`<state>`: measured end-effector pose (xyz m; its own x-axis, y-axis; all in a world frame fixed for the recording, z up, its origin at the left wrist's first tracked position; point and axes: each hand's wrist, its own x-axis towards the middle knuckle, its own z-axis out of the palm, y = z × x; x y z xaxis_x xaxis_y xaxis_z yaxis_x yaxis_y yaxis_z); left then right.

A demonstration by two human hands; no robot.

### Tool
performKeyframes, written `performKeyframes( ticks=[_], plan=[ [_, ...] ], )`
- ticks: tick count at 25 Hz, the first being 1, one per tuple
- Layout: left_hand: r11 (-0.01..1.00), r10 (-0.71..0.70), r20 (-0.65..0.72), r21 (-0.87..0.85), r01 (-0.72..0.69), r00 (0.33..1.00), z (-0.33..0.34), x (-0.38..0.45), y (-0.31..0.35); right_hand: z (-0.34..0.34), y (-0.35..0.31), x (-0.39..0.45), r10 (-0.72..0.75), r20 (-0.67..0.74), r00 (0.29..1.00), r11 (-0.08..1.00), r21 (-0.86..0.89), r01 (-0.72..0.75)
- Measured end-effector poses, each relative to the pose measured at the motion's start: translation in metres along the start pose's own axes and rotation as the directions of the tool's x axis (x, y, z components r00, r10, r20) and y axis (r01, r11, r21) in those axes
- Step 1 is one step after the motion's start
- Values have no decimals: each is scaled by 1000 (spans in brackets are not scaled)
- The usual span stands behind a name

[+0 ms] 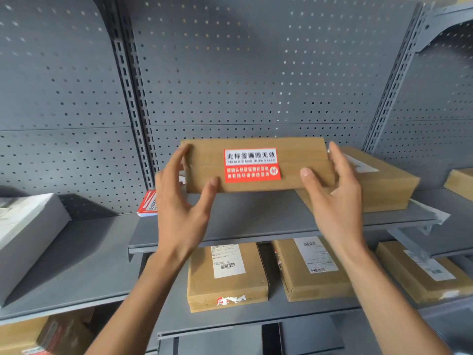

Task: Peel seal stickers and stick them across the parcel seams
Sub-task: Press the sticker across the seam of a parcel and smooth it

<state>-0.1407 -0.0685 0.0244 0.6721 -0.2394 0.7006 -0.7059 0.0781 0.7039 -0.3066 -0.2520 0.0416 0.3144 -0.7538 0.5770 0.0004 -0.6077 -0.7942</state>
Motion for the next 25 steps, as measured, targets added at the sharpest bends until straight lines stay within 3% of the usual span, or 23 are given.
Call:
performKeyframes(
  ticks=[9,14,19,25],
  plan=[
    [1000,-1,-20,-24,1,1000,4,49,30,-21,-49,62,-64,78,995,991,-114,72],
    [979,180,56,84,-185,982,7,61,38,-21,-49,66,-39,91,995,993,-111,49],
    [761,469,289,348,-547,835,4,81,38,-21,-48,70,-51,94,994,992,-106,61],
    [617,511,421,428,-661,749,1,107,32,-17,-47,80,-80,125,989,990,-103,93]
  ],
)
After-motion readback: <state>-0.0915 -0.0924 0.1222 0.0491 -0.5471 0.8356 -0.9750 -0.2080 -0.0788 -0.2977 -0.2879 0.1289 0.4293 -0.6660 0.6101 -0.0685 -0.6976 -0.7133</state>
